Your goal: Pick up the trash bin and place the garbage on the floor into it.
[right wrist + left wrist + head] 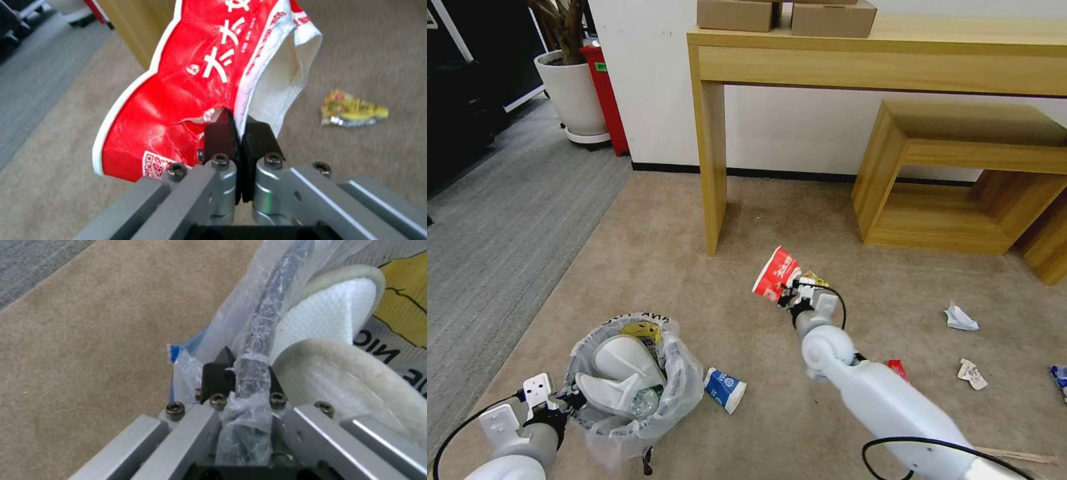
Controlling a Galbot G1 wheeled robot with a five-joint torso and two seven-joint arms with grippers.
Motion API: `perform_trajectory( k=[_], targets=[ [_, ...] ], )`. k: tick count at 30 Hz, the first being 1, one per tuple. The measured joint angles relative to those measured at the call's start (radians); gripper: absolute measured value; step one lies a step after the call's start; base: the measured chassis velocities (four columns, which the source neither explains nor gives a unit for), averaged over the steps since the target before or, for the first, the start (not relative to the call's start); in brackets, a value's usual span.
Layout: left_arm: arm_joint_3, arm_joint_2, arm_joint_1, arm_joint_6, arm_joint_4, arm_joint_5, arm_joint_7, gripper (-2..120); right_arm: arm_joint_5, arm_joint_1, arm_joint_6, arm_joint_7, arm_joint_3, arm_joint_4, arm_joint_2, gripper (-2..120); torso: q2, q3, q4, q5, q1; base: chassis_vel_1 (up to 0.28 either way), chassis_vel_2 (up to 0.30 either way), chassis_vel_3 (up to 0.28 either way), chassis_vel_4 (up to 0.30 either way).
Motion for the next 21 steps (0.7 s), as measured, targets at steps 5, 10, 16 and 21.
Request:
perform_trajectory(
  k=[5, 10, 16, 21],
  targets=[
    [-0.012, 0.008, 0.0, 0.001, 0.007, -0.005, -0.001, 1, -0.002, 0.002, 0.0, 0.003, 0.005, 0.046, -0.034, 0, 0.0, 0.0, -0.0001, -0.0001, 0.0, 0.0, 0.0, 0.0, 0.0],
    [-0.014, 0.005, 0.011, 0.001, 0.007, -0.004, -0.001, 1, -0.001, 0.007, 0.048, -0.042, 0.01, 0.117, -0.07, 0, 0.0, 0.0, 0.0, 0.0, 0.0, 0.0, 0.0, 0.0, 0.0],
    [-0.009, 0.002, 0.016, 0.001, -0.004, 0.001, 0.001, 1, 0.014, 0.064, 0.177, -0.242, -0.03, 0.236, -0.146, 0, 0.0, 0.0, 0.0, -0.0002, 0.0, 0.0, 0.0, 0.0, 0.0],
    [-0.002, 0.001, 0.026, 0.001, -0.027, 0.007, 0.002, 1, 0.031, 0.164, 0.27, -0.398, -0.161, 0.322, -0.222, 0, 0.0, 0.0, 0.0002, -0.0004, 0.0, 0.0, 0.0, 0.0, 0.0]
  ],
)
